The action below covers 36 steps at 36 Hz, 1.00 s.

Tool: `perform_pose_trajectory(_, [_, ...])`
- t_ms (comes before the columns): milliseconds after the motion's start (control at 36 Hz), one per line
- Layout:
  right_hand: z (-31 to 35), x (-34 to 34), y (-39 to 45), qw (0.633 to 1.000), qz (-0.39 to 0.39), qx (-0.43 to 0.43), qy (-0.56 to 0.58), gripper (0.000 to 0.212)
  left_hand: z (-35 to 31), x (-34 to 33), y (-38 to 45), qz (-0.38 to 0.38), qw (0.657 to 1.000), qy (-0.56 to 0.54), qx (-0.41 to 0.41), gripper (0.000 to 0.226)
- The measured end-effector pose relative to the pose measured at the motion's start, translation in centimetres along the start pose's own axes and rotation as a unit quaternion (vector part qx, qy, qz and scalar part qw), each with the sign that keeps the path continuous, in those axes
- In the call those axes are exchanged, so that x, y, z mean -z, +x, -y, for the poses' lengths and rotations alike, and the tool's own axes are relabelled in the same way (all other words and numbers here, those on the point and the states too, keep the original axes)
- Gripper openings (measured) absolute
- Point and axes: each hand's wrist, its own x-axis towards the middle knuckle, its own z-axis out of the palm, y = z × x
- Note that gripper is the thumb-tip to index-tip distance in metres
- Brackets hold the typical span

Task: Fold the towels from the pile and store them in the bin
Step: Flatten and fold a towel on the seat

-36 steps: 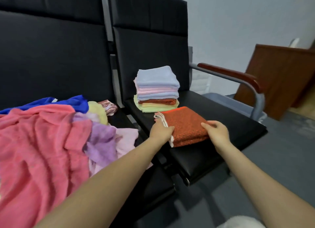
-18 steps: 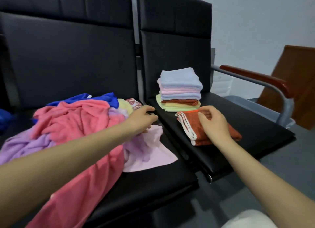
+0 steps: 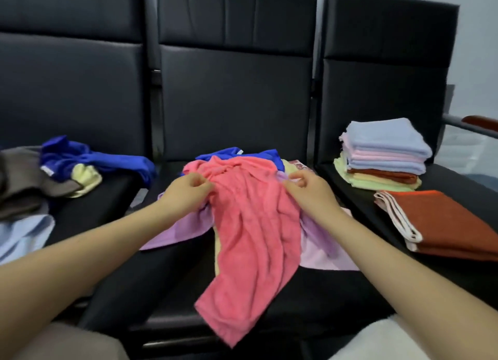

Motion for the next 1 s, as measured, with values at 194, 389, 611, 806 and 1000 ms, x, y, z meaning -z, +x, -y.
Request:
perform_pose_trajectory(194, [0.5,-0.2,0.6,0.997,0.072,-0.014,-0.021,0.026,-0.2,-1.8,-4.3,0.063,0.989,0.066,-0.113,0.034])
perform_pose_trajectory(389, [-0.7,0.9,0.9,0.989,0.125,-0.049,0.063,0.003,-1.2,-5.4,-5.7,0.1,0.981,0.032,-0.166,0.016])
perform_pose_trajectory(611, [-1.8,1.2,-0.2,0.984,0.132,-0.042,0.114,0.006,-1.8,-8.2,-4.6,0.03,0.993,0.013,-0.117,0.026])
perform_pose_trajectory(806, [-1.8,1.6,-1.0,0.969,0.114,-0.078,0.202,0.018,-2.9,-8.8,-4.4,0.069,0.987,-0.136,-0.058,0.02])
perform_pose_trajectory(1000, [-0.5,3.4,-0.8,0.878,0.028,-0.134,0.458,0.019,-2.7,-5.4,-2.3,0.024,0.908,-0.394,0.143,0.02])
